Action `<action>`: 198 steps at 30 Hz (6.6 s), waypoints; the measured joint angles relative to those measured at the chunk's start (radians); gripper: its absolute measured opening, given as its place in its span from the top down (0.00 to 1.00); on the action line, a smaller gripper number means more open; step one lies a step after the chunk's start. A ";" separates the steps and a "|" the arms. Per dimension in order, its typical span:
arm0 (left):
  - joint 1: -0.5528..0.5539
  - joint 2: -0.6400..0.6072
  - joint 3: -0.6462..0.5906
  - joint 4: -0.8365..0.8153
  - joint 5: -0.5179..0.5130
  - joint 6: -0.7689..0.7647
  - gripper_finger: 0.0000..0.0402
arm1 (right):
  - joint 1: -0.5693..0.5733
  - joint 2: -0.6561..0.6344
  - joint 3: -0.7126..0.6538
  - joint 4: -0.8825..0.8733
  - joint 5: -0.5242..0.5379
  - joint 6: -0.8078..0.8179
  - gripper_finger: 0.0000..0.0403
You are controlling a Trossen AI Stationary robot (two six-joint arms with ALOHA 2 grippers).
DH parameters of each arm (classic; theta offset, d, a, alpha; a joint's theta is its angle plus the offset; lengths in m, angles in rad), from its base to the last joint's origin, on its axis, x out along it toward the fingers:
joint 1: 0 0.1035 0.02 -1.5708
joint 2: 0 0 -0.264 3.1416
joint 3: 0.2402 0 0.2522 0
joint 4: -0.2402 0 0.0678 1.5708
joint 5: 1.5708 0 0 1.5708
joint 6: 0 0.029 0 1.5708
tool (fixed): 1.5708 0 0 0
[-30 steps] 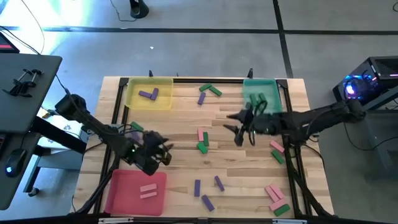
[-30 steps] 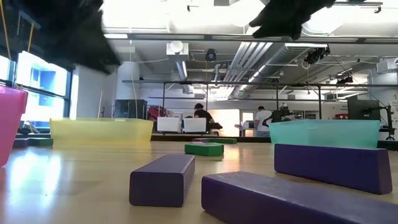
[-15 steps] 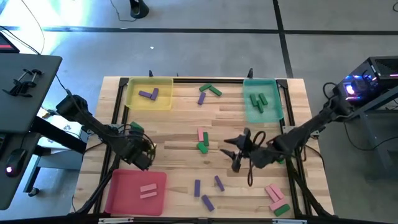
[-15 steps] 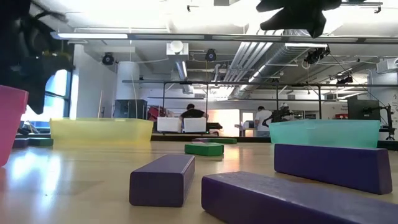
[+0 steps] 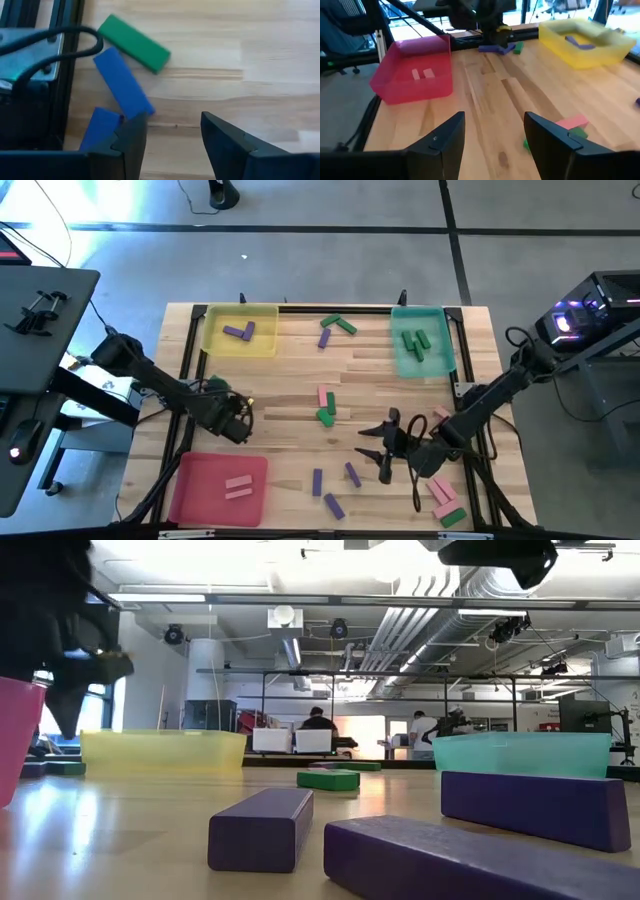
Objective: Sort blocks
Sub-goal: Put the purple wooden block into the yellow bin
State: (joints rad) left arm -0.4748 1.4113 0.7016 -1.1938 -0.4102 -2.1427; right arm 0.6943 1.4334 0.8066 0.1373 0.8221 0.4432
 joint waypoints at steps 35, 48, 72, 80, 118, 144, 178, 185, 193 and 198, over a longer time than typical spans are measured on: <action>0.047 0.228 0.131 -0.206 0.107 0.568 0.83 | -0.047 0.000 0.000 0.086 0.082 -0.049 0.53; 0.243 0.014 0.014 -0.014 0.136 0.794 0.52 | -0.047 0.000 0.000 0.078 0.078 -0.050 0.53; 0.567 0.026 -0.042 0.197 0.333 1.243 0.55 | -0.046 0.000 0.000 0.073 0.032 -0.036 0.53; 0.508 0.025 0.097 0.323 0.337 1.296 0.55 | -0.046 0.000 0.000 0.069 0.034 -0.033 0.53; 0.552 0.021 -0.077 0.323 0.439 1.327 0.82 | -0.046 0.000 0.000 0.028 0.035 0.004 0.53; 1.033 0.030 0.499 0.155 0.077 1.757 0.83 | -0.055 0.066 0.000 0.024 0.076 0.032 0.53; 1.271 0.453 0.500 0.397 0.253 2.061 0.53 | -0.298 0.071 0.000 0.026 -0.071 -0.085 0.53; 1.232 0.409 0.483 0.386 0.247 2.043 0.46 | -0.315 0.071 0.000 0.026 -0.071 -0.085 0.53; 0.983 0.175 0.381 0.454 0.218 1.922 0.46 | -0.237 0.051 0.000 0.028 -0.054 -0.027 0.53; 0.760 0.016 0.285 0.597 0.126 1.825 0.46 | -0.109 0.050 0.000 0.026 0.052 0.029 0.53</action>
State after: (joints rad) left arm 0.2852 1.4273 0.9864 -0.5964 -0.2840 -0.3182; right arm 0.5849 1.4830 0.8070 0.1635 0.8736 0.4724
